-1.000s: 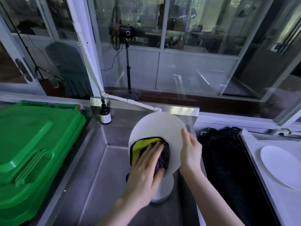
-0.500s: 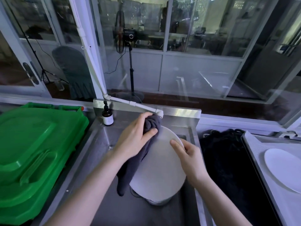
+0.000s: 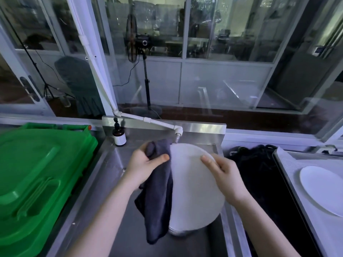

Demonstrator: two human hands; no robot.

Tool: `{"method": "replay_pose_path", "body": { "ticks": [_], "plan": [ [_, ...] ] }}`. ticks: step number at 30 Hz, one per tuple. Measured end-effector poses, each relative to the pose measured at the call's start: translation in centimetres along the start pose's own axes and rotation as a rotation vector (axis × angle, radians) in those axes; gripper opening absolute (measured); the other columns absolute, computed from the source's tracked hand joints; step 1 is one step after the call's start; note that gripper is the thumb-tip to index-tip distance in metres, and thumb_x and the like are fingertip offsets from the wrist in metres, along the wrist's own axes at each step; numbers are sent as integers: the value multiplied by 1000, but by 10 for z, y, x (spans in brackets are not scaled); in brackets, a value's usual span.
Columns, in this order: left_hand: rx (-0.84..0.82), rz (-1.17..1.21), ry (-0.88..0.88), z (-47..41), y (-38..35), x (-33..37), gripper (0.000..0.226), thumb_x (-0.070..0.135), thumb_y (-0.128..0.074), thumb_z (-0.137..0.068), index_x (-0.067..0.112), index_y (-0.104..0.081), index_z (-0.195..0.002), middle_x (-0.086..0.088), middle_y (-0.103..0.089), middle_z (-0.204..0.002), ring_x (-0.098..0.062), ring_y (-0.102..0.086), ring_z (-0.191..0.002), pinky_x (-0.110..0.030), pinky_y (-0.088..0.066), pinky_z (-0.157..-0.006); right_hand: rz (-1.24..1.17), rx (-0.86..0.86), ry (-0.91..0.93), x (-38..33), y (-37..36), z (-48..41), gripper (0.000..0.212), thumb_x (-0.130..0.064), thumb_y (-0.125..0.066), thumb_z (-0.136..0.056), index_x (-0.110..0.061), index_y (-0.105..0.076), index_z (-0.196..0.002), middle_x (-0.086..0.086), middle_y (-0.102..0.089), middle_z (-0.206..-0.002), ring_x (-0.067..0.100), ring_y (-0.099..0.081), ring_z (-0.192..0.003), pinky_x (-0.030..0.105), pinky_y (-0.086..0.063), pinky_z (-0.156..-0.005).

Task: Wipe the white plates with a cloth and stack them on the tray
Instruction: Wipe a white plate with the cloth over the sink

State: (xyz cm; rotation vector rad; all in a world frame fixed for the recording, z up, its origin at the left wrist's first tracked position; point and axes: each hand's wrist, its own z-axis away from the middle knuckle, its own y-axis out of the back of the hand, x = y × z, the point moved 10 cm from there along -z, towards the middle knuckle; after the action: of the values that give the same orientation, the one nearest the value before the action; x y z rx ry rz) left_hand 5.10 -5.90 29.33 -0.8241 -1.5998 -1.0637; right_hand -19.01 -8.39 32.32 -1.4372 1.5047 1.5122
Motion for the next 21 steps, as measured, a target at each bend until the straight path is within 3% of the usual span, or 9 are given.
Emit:
{"method": "replay_pose_path", "body": {
  "ticks": [2, 4, 6, 9, 11, 14, 17, 19, 21],
  "plan": [
    [238, 131, 250, 19, 13, -40, 25, 34, -80, -78, 20, -60, -76, 15, -65, -52, -9, -64, -55, -15, -41, -40, -93, 134, -74, 14, 16, 0, 49, -32, -59, -100, 13, -55, -83, 7, -42, -67, 17, -39, -63, 34, -29, -61],
    [273, 83, 317, 23, 17, -53, 34, 44, -78, -77, 20, -55, -73, 13, -56, -42, -12, -57, -42, -17, -34, -33, -98, 137, -80, 16, 19, -1, 48, -32, -58, -100, 13, -55, -85, 8, -42, -69, 18, -39, -64, 35, -29, -62],
    [130, -7, 179, 8, 12, -33, 27, 41, -81, -75, 26, -59, -79, 17, -59, -46, -3, -56, -40, -17, -36, -33, -1, 22, -32, 6, 10, -5, 47, -33, -58, -100, 10, -55, -81, 3, -42, -65, 13, -39, -61, 32, -29, -59],
    [-325, -128, -179, -5, -28, 29, 37, 32, -90, -61, 43, -62, -83, 25, -67, -73, 12, -57, -67, -8, -45, -63, 242, -192, 95, -12, -25, -9, 47, -29, -61, -99, 2, -46, -67, -9, -32, -57, 4, -30, -53, 22, -23, -52],
    [-430, -233, -258, -7, -42, 45, 39, 35, -91, -57, 39, -63, -83, 22, -66, -78, 9, -55, -74, -7, -42, -71, 248, -216, 104, -13, -34, -10, 47, -29, -61, -99, 3, -47, -67, -8, -33, -60, 5, -30, -55, 21, -23, -52],
    [-132, -28, -82, -17, -8, 18, 31, 24, -89, -68, 26, -66, -88, 19, -71, -78, 1, -65, -79, -15, -51, -74, 90, -50, 32, -5, -13, -12, 45, -31, -60, -99, -2, -52, -66, -6, -40, -60, 7, -36, -59, 27, -29, -57],
    [230, 140, 349, 11, 18, -48, 38, 50, -79, -71, 17, -61, -76, 7, -65, -53, -24, -68, -62, -36, -55, -52, -155, 189, -124, 15, 12, -12, 50, -33, -60, -100, 16, -54, -89, 19, -43, -69, 20, -43, -69, 36, -33, -65],
    [247, 159, 457, 24, 13, -63, 47, 54, -75, -76, 17, -49, -68, 10, -43, -32, -19, -50, -33, -24, -37, -38, -151, 189, -143, 17, 13, -13, 53, -34, -59, -100, 18, -51, -95, 15, -45, -73, 21, -42, -70, 38, -32, -66],
    [208, 115, 441, 22, 13, -62, 46, 50, -75, -79, 16, -45, -70, 11, -36, -29, -14, -38, -23, -18, -30, -35, -58, 103, -119, 12, 10, -17, 51, -33, -58, -101, 15, -52, -87, 9, -44, -70, 17, -41, -65, 34, -31, -62]
  ]
}}
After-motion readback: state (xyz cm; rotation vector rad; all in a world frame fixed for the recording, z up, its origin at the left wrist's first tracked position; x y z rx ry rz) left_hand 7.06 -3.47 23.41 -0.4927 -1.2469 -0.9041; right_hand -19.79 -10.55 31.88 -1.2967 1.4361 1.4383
